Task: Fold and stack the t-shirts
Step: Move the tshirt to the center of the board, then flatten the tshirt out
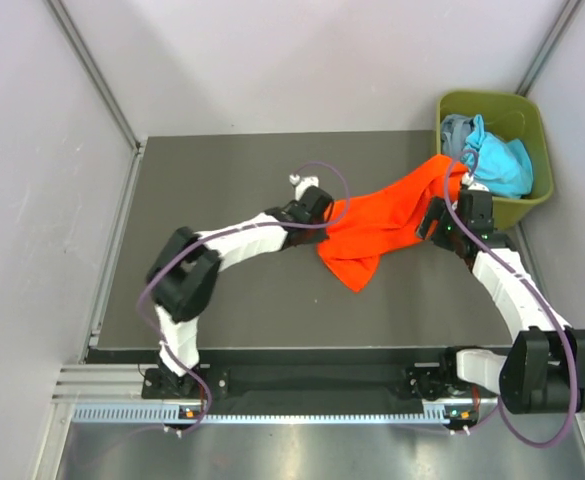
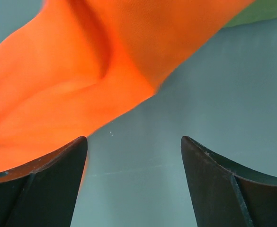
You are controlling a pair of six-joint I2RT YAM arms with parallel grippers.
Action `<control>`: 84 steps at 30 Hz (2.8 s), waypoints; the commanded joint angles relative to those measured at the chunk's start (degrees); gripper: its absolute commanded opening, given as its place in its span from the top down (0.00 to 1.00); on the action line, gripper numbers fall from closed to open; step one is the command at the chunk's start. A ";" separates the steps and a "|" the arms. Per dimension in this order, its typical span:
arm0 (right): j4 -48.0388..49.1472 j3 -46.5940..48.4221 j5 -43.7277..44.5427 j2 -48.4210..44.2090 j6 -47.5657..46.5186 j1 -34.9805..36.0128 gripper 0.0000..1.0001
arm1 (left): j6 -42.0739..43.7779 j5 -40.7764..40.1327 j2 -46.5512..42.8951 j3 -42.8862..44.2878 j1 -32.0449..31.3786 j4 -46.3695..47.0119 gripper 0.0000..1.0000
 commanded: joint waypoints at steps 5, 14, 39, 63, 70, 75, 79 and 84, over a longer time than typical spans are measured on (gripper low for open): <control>-3.41 5.19 0.02 -7.38 -1.72 2.08 0.23 | 4.61 -22.81 -35.42 -10.22 0.99 -16.15 1.00; -5.26 4.41 -8.76 -9.85 2.14 6.30 0.16 | -5.76 -29.79 -56.36 -19.36 1.96 -37.26 1.00; -6.23 17.76 -0.78 27.41 -10.50 16.23 0.47 | -0.32 -25.92 -55.05 -19.90 2.92 -36.30 1.00; -11.07 29.20 6.78 5.56 -4.38 16.58 1.00 | 6.89 -28.56 -56.80 -0.40 6.35 -35.77 1.00; -29.67 33.23 2.57 -13.33 -0.59 16.50 1.00 | 1.27 -24.35 -67.43 2.52 6.35 -44.91 1.00; -35.07 35.26 -2.53 -15.30 4.69 16.58 1.00 | 3.10 -21.69 -71.85 1.81 6.27 -46.23 1.00; -30.59 38.50 -3.76 0.19 3.38 16.41 1.00 | 6.62 -24.33 -59.74 3.83 6.35 -46.58 1.00; -29.79 49.22 -7.73 22.55 -0.21 14.04 0.87 | 8.90 -19.11 -39.69 5.08 14.30 -44.49 0.99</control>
